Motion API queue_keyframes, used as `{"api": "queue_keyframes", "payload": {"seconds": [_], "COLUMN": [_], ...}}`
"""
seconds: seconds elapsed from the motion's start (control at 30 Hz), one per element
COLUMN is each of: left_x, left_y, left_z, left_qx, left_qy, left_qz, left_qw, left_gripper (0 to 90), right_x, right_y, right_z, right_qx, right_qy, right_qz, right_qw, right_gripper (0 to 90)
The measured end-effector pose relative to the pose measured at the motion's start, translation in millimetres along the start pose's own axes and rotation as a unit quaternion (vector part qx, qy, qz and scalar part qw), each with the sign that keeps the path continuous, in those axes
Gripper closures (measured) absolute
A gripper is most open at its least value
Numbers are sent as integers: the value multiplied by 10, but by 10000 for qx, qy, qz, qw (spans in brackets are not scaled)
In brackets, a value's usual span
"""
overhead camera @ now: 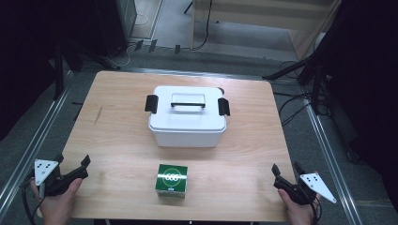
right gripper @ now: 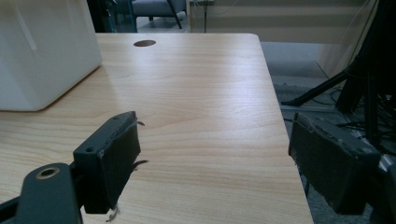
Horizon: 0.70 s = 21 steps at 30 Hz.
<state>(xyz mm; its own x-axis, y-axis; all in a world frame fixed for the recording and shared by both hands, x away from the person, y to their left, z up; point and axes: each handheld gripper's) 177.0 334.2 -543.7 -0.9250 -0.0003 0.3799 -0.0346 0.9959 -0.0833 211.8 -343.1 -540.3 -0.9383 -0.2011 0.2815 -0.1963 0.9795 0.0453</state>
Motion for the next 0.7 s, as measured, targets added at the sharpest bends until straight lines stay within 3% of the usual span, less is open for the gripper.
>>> {"api": "queue_keyframes", "payload": {"seconds": [0.27,0.47,0.57,0.6,0.67,0.7], "left_x": [21,31,35,34,32,28], "left_y": [-65,-126,-205,-295,-344,-412], "left_z": [2,2,1,-1,-3,-5], "left_qx": [-207,-380,-361,-353,-380,-416], "left_qy": [-15,-1,27,44,57,67], "left_qz": [-56,-64,74,178,257,335], "left_qw": [9998,9993,9993,9992,9989,9986], "left_gripper": [154,216,223,227,230,245], "right_x": [4,1,32,55,62,64], "right_y": [108,300,419,513,543,625], "right_z": [-29,-104,-157,-190,-197,-212], "right_qx": [-43,-28,24,44,27,68], "right_qy": [-9,-72,-162,-202,-195,-146], "right_qz": [4,-124,-282,-424,-459,-548], "right_qw": [10000,9999,9995,9989,9988,9984], "right_gripper": [237,301,338,345,346,348]}}
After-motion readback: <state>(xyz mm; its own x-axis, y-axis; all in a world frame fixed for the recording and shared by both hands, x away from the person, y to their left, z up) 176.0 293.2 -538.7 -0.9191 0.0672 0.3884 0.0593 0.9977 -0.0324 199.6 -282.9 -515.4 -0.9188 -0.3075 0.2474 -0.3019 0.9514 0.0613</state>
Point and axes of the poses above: each handheld gripper's, and its own axes: x roughly backward along the jaws, z roughly out of its underside, y roughly to its left
